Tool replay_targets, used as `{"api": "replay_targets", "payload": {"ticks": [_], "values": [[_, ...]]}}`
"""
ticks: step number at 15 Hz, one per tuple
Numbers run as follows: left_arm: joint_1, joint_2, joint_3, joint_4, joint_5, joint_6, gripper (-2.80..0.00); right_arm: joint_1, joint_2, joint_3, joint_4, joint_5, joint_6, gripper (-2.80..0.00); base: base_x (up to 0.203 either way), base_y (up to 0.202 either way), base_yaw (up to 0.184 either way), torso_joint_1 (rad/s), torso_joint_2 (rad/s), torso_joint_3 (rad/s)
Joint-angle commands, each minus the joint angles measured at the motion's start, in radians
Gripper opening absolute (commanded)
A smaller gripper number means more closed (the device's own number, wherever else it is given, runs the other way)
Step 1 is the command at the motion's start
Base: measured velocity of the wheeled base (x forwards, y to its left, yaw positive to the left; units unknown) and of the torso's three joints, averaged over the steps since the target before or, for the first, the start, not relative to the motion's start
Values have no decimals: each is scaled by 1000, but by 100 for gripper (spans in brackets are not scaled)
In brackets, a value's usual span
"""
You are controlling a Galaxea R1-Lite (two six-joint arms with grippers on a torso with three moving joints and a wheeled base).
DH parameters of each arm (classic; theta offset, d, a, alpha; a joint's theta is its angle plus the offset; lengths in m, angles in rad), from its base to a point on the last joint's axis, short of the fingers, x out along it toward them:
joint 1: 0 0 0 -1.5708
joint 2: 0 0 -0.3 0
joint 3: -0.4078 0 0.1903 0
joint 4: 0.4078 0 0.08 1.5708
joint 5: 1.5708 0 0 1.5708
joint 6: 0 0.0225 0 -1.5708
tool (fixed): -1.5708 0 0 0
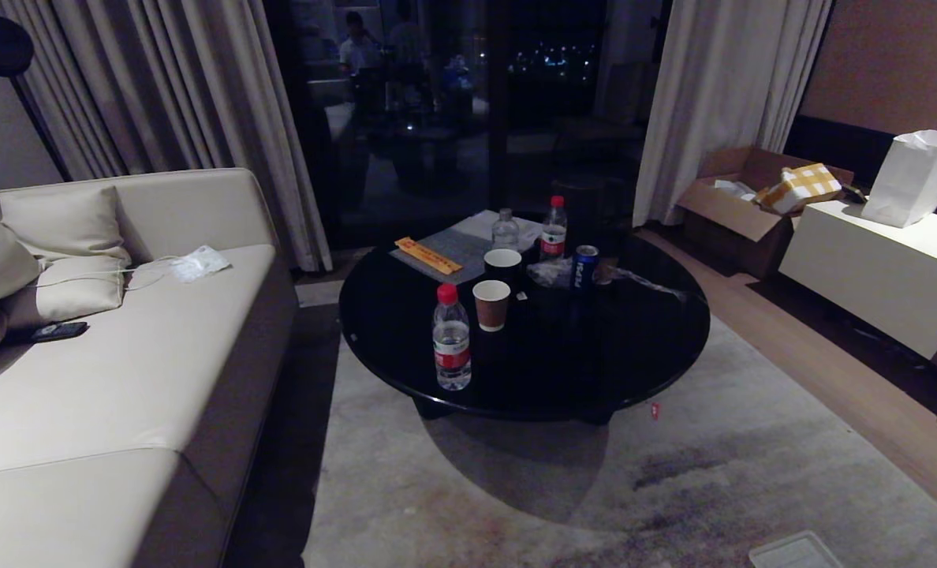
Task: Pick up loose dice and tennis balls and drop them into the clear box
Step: Put the toys in the box
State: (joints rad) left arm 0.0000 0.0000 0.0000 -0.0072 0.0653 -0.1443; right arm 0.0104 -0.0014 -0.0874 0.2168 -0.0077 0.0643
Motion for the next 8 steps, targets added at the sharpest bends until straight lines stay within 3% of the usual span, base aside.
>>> {"api": "replay_targets", "payload": {"ticks": [1,8], "values": [[0,1,2,0,1,-1,-280,0,0,1,1,0,-1,-280,-183,0,-2,2,3,6],[0,0,2,0,1,-1,-280,0,0,0,1,0,0,-280,-182,0,0,2,2,2]]}}
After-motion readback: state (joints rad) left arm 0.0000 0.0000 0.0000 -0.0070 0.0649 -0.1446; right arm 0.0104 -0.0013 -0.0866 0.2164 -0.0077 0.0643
